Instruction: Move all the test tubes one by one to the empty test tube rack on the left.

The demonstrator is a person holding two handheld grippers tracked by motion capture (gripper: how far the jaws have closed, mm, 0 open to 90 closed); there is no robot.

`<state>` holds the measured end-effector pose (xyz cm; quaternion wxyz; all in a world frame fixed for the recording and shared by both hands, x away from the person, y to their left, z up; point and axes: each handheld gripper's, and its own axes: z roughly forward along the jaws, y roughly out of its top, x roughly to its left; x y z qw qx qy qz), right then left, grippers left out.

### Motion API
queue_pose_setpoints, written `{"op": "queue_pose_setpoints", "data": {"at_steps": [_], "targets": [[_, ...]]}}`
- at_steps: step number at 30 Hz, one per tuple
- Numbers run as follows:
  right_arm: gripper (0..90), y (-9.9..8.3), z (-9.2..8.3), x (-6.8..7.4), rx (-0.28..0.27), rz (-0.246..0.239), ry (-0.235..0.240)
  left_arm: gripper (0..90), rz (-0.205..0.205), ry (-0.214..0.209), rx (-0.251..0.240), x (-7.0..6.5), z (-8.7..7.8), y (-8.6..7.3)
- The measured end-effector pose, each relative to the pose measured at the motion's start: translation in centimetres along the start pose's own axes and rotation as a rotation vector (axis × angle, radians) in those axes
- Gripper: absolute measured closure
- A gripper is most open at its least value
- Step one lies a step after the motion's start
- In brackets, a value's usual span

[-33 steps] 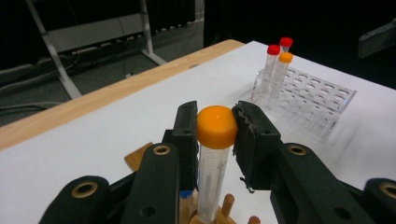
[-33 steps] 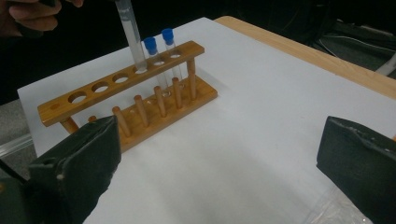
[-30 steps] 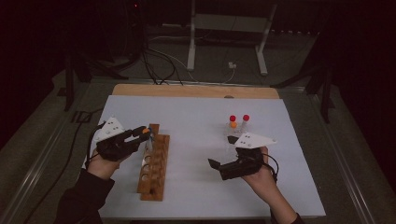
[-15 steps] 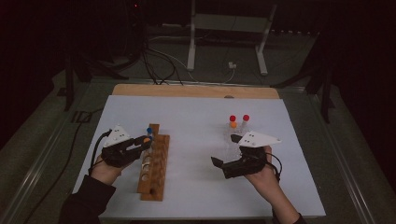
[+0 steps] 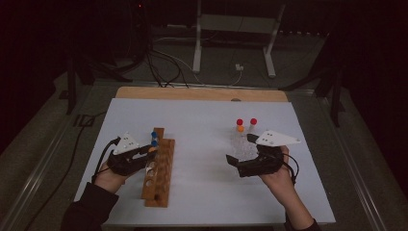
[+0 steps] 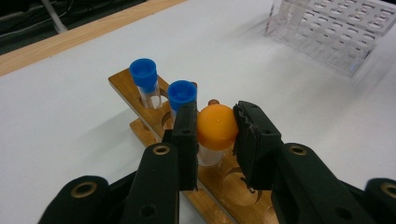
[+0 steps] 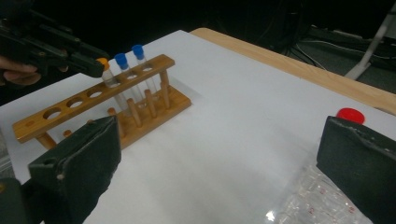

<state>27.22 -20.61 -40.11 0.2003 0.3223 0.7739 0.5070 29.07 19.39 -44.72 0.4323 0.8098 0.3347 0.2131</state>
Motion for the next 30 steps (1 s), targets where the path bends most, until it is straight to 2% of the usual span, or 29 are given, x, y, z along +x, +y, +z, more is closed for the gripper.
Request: {"op": "queue_pose_setpoints", "data": {"at_steps": [3,5,8,10,12,14,17,19,20,23,27,30], "targets": [[0.0,-0.1,0.2,-0.4,0.012,0.000,-0.018,70.8,-0.006,-0.010,0.002,0.1,0.0,0.0],[0.0,-0.4,0.4,-0.8,0.028,0.005,-0.031,69.3,-0.017,-0.039,-0.009,0.2,-0.1,0.0],[0.0,-0.9,0.9,-1.8,0.060,0.015,-0.043,48.1,-0.009,-0.046,-0.017,0.1,-0.4,0.3],[0.0,-1.3,1.3,-2.4,0.077,0.021,-0.080,37.3,-0.013,-0.067,-0.048,-0.1,-0.8,0.4],[0.0,-1.7,1.6,-3.2,0.099,0.033,-0.106,25.7,-0.007,-0.080,-0.056,-0.3,-1.0,0.7],[6.5,-2.2,2.0,-4.0,0.117,0.048,-0.124,16.6,-0.006,-0.086,-0.058,-0.6,-1.1,1.0],[11.9,-3.1,2.9,-5.2,0.148,0.076,-0.161,7.6,-0.024,-0.112,-0.057,-0.8,-1.2,1.3],[24.0,-3.4,3.2,-5.7,0.153,0.081,-0.166,3.8,-0.026,-0.126,-0.061,-0.9,-1.2,1.4],[27.1,-3.6,3.5,-6.0,0.153,0.081,-0.170,2.4,-0.031,-0.131,-0.064,-0.9,-1.2,1.4],[41.5,-3.9,4.3,-6.7,0.170,0.075,-0.190,2.1,-0.039,-0.150,-0.072,-0.9,-1.3,1.5],[53.8,-4.2,5.6,-7.6,0.198,0.057,-0.211,2.1,-0.041,-0.148,-0.072,-0.9,-1.4,1.6],[58.6,-4.1,6.4,-7.9,0.217,0.041,-0.220,2.1,-0.045,-0.145,-0.077,-0.9,-1.5,1.6]]}}
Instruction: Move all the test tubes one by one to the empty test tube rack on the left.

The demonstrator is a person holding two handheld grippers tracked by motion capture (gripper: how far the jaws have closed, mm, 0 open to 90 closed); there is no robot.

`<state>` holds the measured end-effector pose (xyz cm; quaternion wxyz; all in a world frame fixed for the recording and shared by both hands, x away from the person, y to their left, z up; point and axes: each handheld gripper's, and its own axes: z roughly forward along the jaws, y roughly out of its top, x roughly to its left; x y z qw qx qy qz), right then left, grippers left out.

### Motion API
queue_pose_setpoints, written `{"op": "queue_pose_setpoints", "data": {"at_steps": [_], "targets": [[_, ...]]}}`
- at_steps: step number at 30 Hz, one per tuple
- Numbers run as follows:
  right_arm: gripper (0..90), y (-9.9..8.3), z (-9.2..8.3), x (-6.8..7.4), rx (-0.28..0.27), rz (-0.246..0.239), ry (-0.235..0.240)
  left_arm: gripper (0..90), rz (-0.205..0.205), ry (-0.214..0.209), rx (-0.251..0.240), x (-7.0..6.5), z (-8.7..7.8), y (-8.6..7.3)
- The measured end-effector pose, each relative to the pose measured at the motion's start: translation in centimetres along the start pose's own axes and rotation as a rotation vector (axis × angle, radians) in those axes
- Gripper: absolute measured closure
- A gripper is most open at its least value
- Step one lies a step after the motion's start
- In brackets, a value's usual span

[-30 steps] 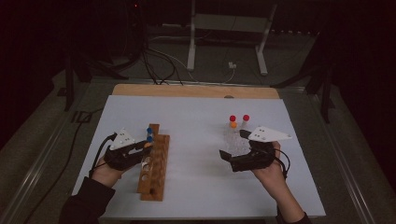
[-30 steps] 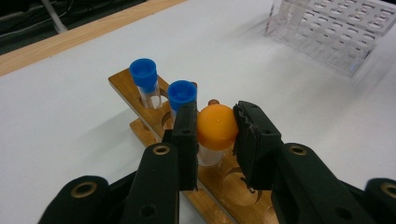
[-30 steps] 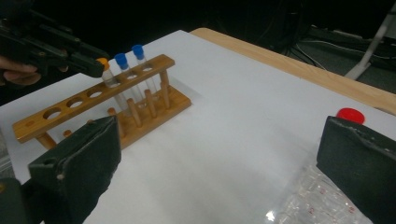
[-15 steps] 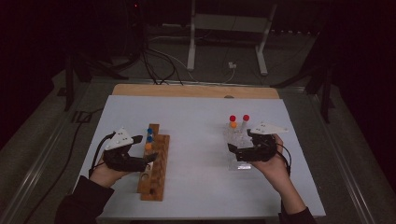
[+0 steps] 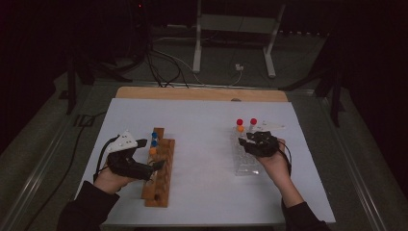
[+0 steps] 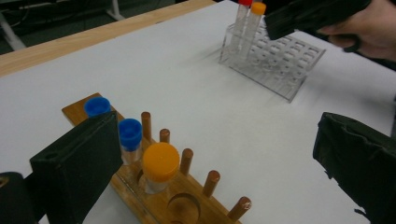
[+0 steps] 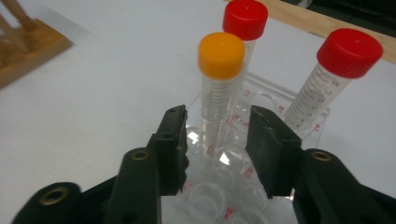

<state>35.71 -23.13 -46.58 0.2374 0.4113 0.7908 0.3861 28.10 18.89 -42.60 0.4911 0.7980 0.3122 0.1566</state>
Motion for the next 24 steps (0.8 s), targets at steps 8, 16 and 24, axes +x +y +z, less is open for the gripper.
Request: {"op": "queue_pose_setpoints", "data": {"at_steps": [8,16,24], "targets": [[66.2,0.6,1.5,-0.4,0.021,0.005,0.000,2.1,0.010,0.005,0.003,-0.1,0.0,0.1],[74.9,1.0,1.8,-0.2,0.028,0.006,0.017,2.1,0.010,0.007,-0.003,-0.1,-0.2,0.2],[75.1,1.6,0.6,-0.2,-0.010,0.011,0.011,2.1,0.012,0.004,-0.005,-0.1,-0.3,0.3]]}}
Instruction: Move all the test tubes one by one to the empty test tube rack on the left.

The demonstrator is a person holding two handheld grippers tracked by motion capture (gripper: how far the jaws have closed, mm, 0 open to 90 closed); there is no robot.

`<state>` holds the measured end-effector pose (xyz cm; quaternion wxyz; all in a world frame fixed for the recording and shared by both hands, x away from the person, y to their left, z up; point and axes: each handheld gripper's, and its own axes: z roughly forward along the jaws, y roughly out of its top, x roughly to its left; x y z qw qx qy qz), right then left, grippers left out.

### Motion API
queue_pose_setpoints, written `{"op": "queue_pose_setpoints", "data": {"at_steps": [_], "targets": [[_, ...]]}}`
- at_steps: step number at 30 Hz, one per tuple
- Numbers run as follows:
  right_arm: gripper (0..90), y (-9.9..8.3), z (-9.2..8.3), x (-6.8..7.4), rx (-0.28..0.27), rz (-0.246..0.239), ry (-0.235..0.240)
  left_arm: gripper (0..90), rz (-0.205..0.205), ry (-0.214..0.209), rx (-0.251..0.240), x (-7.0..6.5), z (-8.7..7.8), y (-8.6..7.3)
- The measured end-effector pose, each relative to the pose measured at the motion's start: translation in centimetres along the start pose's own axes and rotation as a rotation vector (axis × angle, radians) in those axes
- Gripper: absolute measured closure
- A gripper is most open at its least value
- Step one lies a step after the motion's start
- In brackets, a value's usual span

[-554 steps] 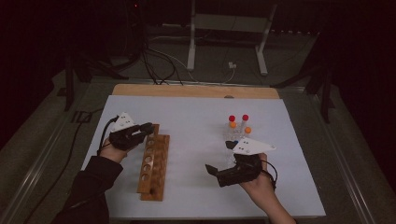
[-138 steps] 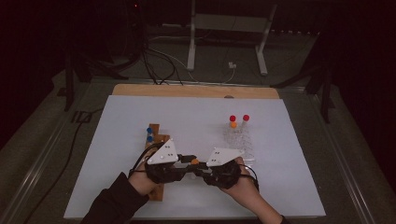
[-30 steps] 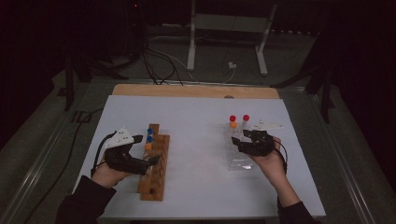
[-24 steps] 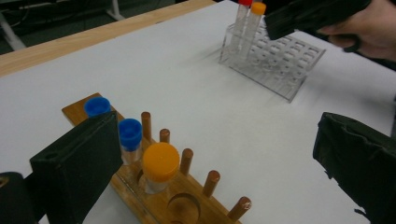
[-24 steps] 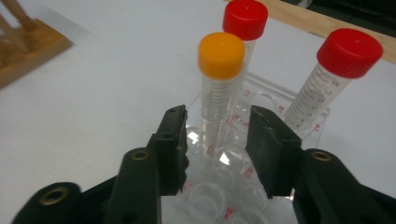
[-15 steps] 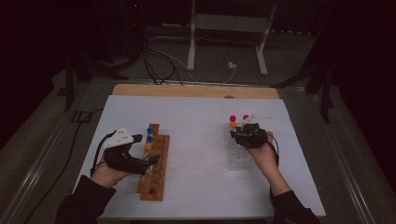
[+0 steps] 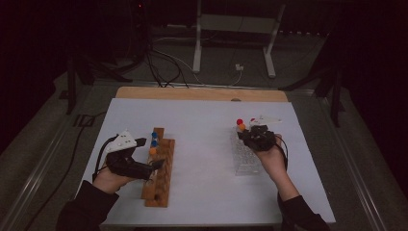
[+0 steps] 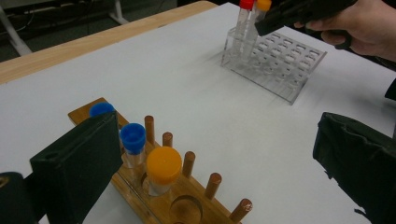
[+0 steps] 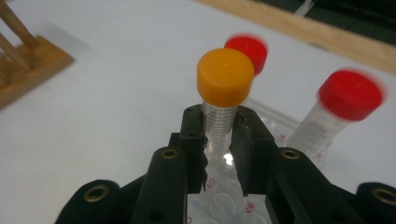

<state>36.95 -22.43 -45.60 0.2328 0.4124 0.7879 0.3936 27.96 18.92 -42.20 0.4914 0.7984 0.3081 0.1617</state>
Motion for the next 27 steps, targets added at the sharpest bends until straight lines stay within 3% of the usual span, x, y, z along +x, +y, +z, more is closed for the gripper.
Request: {"op": "queue_pose_setpoints", "data": {"at_steps": [9,14,18,27], "targets": [[75.2,1.6,-3.4,0.1,-0.112,-0.002,0.010,2.1,0.004,-0.016,-0.004,-0.3,-0.2,0.3],[75.2,2.3,-5.0,1.1,-0.155,-0.024,0.032,2.1,0.011,-0.047,-0.006,-0.8,-0.2,0.7],[75.1,2.5,-5.1,2.4,-0.149,-0.054,0.072,2.4,-0.011,-0.068,-0.012,-0.8,0.0,0.8],[75.1,1.9,-4.0,5.8,-0.090,-0.131,0.163,2.5,0.009,-0.107,-0.007,-1.8,0.5,1.1]]}}
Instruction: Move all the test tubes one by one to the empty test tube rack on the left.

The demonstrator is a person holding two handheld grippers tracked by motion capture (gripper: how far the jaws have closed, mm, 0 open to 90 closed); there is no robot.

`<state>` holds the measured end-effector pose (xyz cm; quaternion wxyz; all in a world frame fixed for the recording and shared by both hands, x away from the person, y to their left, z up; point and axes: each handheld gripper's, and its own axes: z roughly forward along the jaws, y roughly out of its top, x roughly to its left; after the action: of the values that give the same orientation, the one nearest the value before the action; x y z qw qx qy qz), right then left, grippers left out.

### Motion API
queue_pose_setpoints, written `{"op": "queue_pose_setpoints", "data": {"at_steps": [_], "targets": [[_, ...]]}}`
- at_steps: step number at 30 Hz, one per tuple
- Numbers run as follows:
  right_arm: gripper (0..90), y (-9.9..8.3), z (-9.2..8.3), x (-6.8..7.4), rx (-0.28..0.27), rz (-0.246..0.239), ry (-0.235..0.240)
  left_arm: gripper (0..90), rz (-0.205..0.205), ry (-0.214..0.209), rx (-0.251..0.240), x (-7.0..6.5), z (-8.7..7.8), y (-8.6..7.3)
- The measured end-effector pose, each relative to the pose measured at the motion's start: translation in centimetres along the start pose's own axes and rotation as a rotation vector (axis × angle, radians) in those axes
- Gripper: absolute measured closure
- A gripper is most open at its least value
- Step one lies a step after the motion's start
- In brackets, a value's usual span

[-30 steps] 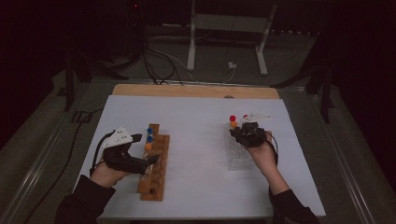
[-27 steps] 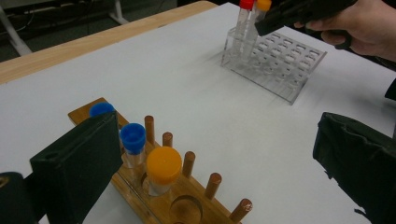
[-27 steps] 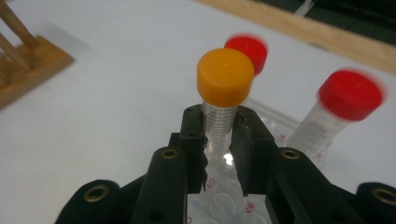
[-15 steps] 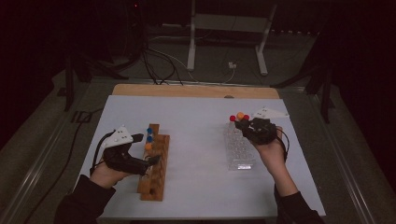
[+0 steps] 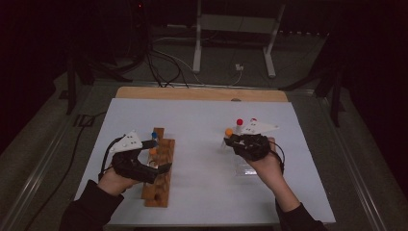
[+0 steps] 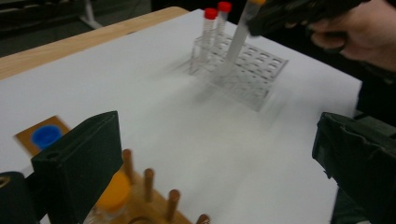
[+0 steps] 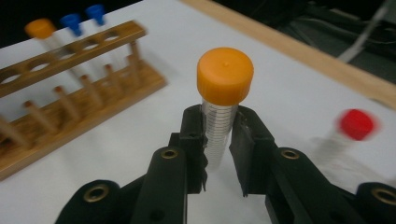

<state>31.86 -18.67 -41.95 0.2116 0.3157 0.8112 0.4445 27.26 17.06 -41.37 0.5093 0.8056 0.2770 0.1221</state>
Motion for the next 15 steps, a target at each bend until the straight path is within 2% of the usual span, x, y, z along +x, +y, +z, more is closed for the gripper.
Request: {"op": "queue_pose_setpoints", "data": {"at_steps": [6,8,15], "targets": [[75.1,-0.3,1.1,2.8,0.039,-0.046,0.079,3.8,0.019,-0.036,0.012,-0.9,1.0,0.2],[75.1,-0.4,1.3,3.6,0.051,-0.070,0.099,5.3,0.035,-0.031,0.010,-1.3,1.4,0.4],[75.1,-0.6,1.2,5.3,0.057,-0.087,0.155,10.5,0.050,-0.063,0.013,-2.5,2.4,0.8]]}}
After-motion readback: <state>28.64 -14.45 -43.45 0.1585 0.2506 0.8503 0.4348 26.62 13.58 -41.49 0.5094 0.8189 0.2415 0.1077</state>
